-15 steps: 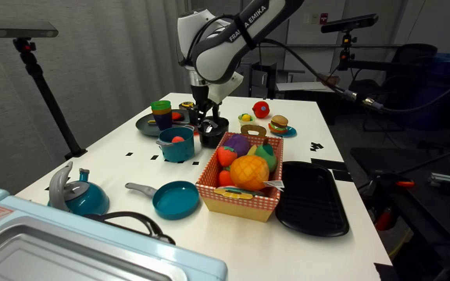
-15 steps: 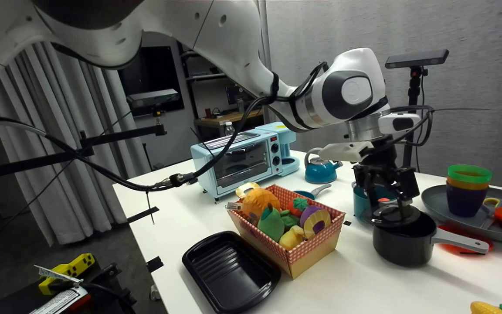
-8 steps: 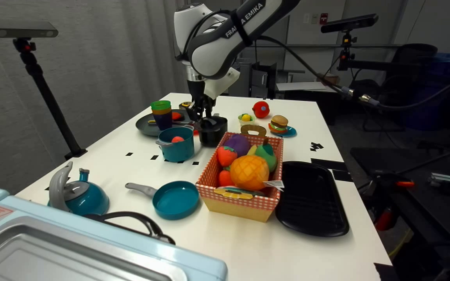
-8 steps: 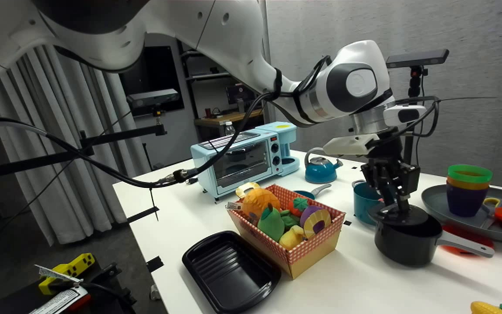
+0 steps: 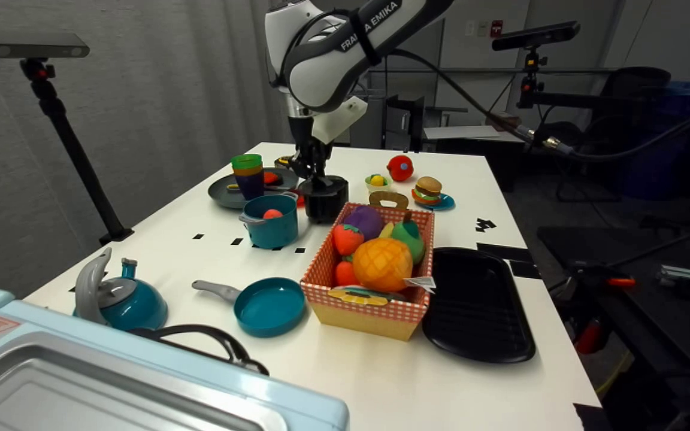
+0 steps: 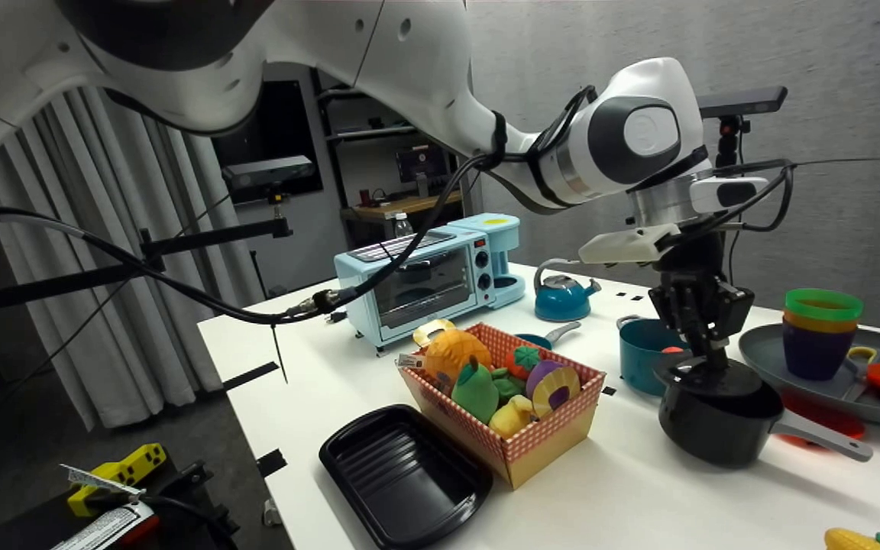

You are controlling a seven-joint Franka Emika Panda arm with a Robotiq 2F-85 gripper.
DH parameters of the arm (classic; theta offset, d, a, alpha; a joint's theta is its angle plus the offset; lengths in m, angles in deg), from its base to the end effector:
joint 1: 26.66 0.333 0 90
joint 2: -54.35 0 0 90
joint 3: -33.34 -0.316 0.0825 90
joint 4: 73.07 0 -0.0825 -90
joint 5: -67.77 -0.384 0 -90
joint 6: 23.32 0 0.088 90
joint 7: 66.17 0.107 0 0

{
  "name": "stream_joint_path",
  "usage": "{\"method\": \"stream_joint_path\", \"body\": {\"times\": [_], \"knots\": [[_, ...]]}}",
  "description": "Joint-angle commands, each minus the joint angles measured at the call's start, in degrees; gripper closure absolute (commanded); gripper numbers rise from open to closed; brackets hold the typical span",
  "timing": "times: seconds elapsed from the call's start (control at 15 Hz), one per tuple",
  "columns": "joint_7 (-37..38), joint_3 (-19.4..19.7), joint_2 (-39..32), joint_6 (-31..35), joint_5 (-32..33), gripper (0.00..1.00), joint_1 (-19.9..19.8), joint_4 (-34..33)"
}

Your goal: Move the lid from the black pot to the blue one

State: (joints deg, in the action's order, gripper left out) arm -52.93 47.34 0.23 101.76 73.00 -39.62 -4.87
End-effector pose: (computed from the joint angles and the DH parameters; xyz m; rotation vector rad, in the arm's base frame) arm 0.7065 -0.3015 0.2271 2.7583 -0.7720 0.0550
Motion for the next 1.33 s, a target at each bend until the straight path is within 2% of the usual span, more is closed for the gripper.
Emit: {"method": "stream_joint_path", "body": {"times": [0.0, 0.53, 1.27], "knots": [[0.2, -0.3, -2.8, -4.5, -1.0, 0.95, -1.3, -7.6], [0.3, -1.8, -4.6, -8.0, -0.6, 0.95, 0.0, -15.2], [4.2, -2.8, -12.2, -7.8, -0.6, 0.95, 3.2, -24.0]]}}
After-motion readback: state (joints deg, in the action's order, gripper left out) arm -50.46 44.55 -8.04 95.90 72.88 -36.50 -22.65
